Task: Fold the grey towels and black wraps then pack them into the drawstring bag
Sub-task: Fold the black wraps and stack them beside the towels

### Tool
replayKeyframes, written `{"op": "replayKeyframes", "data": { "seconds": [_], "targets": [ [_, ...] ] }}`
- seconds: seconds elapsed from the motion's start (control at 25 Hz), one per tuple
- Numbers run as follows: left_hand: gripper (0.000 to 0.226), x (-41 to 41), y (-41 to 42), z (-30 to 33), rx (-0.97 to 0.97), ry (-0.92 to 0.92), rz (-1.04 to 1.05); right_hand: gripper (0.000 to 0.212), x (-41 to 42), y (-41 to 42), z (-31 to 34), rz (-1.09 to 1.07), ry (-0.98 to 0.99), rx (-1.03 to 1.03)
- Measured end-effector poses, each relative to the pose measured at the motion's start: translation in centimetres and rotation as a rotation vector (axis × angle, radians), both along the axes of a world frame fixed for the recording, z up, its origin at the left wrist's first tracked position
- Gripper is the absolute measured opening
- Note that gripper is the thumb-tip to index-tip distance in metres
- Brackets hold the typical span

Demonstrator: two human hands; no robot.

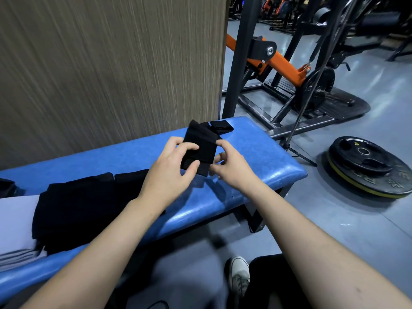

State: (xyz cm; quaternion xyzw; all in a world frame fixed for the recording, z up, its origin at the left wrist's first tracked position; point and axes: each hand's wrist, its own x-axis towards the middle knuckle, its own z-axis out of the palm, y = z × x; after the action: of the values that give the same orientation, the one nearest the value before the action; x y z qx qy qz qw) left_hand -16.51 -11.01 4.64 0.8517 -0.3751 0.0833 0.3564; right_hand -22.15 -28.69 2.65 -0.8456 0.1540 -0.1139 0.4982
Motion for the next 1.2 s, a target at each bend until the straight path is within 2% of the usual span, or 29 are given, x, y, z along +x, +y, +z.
{"op": "replayKeyframes", "data": {
  "seconds": [0.12, 0.28, 0.52, 0.64, 0.76, 0.92, 1.0, 1.08, 1.2],
  "targets": [
    [0.039, 0.3, -0.1, -0.3, 0.146, -0.002, 0.079, 0.048, 0.1, -0.1, -0.1, 0.024, -0.061, 0.013],
    [0.049, 0.3, -0.8, -0.7, 0.222, 0.081, 0.1, 0.053, -0.1, 0.3, 0.3, 0.074, -0.136, 0.027],
    [0.05, 0.1, -1.4, -0.4, 0.026, 0.382, 0.077, 0.064, 0.1, 1.0, -0.1, 0.099, -0.24, -0.076],
    [0.033, 0.5, -1.3, -0.3, -0.135, 0.437, 0.098, 0.074, 0.2, 1.2, -0.2, 0.136, -0.219, -0.157],
    [0.019, 0.9, -1.2, -0.3, -0.199, 0.523, 0.099, 0.08, 0.4, 1.4, -0.4, 0.199, -0.198, -0.272],
    [0.022, 1.3, -1.0, -0.7, -0.215, 0.55, 0.137, 0.083, 0.7, 1.7, -0.6, 0.254, -0.191, -0.251],
    [0.019, 1.6, -0.9, -0.6, -0.241, 0.57, 0.146, 0.077, 0.6, 1.7, -0.5, 0.232, -0.224, -0.17],
    [0.02, 1.9, -0.6, -0.5, -0.281, 0.613, 0.131, 0.061, 0.6, 1.4, -0.3, 0.152, -0.234, -0.107],
    [0.022, 2.1, -0.2, -0.3, -0.302, 0.669, 0.113, 0.044, 0.2, 0.8, 0.1, 0.065, -0.151, 0.01]
  ]
}}
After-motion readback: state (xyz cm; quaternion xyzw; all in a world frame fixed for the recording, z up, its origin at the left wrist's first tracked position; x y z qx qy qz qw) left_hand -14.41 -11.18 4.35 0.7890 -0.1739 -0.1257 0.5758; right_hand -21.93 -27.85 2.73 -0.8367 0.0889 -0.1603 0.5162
